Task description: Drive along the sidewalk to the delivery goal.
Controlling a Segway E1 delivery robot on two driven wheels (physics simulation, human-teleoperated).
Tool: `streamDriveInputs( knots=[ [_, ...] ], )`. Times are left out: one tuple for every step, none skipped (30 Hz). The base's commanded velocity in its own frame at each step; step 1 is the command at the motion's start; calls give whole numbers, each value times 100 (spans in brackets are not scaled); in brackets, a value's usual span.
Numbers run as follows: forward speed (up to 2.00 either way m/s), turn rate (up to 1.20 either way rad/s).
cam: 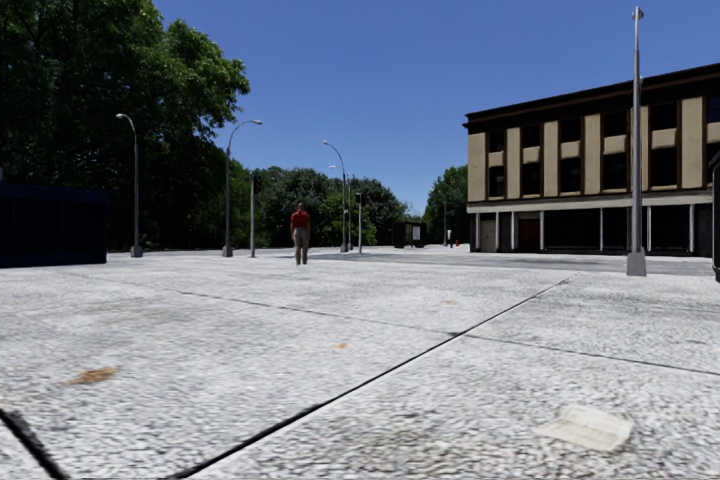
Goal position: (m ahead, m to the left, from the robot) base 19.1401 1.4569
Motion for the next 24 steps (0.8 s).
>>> streamDriveInputs(
  knots=[
    [200, 0],
    [200, 0],
    [200, 0],
    [200, 0],
    [200, 0],
    [200, 0],
    [200, 0],
    [200, 0],
    [200, 0],
    [200, 0],
    [200, 0],
    [200, 0],
    [200, 0],
    [200, 0],
    [200, 0],
    [200, 0],
    [200, 0],
    [200, 0],
    [200, 0],
    [200, 0],
    [200, 0],
    [200, 0],
    [200, 0],
    [200, 0]
  ],
)
